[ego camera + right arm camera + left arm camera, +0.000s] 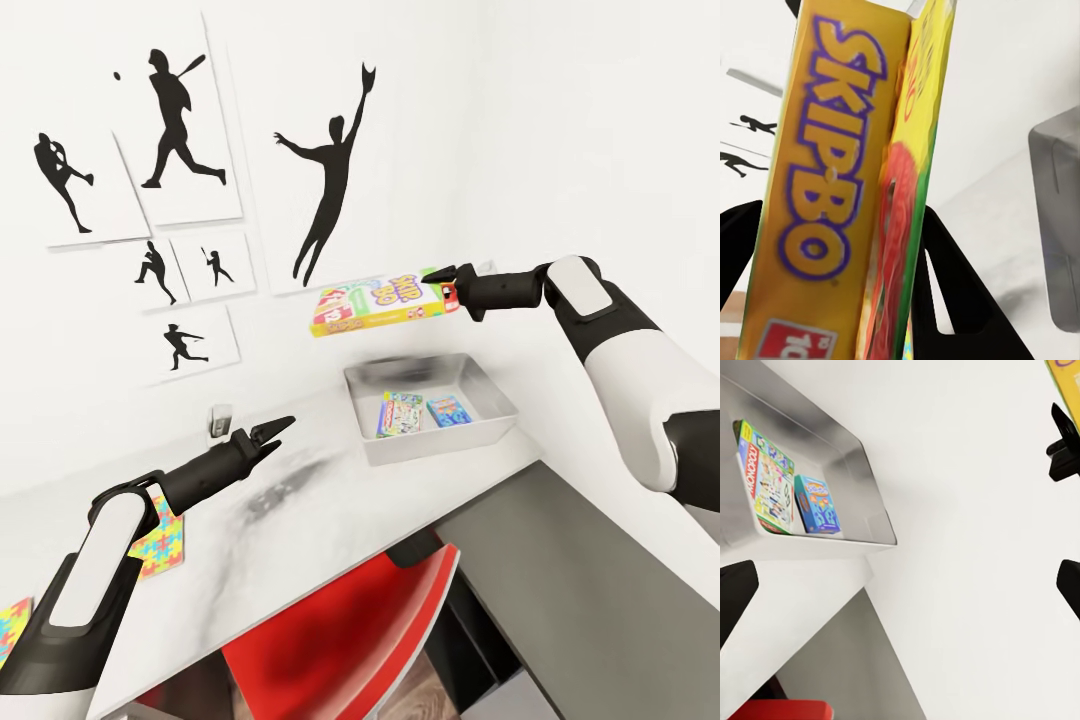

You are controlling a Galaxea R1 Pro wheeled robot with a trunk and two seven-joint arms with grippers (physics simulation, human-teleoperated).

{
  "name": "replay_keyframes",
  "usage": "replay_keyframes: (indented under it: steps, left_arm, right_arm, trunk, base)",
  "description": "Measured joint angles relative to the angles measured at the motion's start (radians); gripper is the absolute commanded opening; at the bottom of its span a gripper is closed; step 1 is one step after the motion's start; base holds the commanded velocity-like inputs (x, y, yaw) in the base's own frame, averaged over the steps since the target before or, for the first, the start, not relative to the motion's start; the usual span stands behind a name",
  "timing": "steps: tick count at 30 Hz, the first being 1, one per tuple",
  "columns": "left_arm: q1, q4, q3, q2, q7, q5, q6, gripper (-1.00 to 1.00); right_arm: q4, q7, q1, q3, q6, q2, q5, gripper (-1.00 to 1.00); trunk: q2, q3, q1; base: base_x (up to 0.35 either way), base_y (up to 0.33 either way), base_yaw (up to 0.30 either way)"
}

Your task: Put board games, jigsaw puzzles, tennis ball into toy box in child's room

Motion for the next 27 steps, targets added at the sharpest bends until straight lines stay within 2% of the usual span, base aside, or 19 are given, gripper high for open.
replay_keyframes:
  steps: [5, 14, 27]
  left_arm:
    - [0.0, 0.0, 0.0, 0.0, -0.001, 0.001, 0.0, 1.0]
    - [0.0, 0.0, -0.002, -0.006, -0.002, 0.001, 0.0, 1.0]
    - [0.0, 0.0, -0.002, -0.008, 0.0, 0.002, 0.0, 1.0]
  right_arm:
    - [0.0, 0.001, 0.0, 0.0, 0.0, -0.006, 0.0, -1.0]
    - [0.0, 0.002, 0.0, 0.0, 0.0, -0.018, 0.0, -1.0]
    - [-0.002, 0.003, 0.0, 0.0, -0.001, -0.026, -0.002, -1.0]
  trunk:
    - [0.0, 0.0, 0.0]
    - [0.0, 0.0, 0.0]
    - [0.0, 0.0, 0.0]
  base:
    - [0.0, 0.053, 0.002]
    - [0.036, 0.172, 0.001]
    - [0.01, 0.034, 0.0]
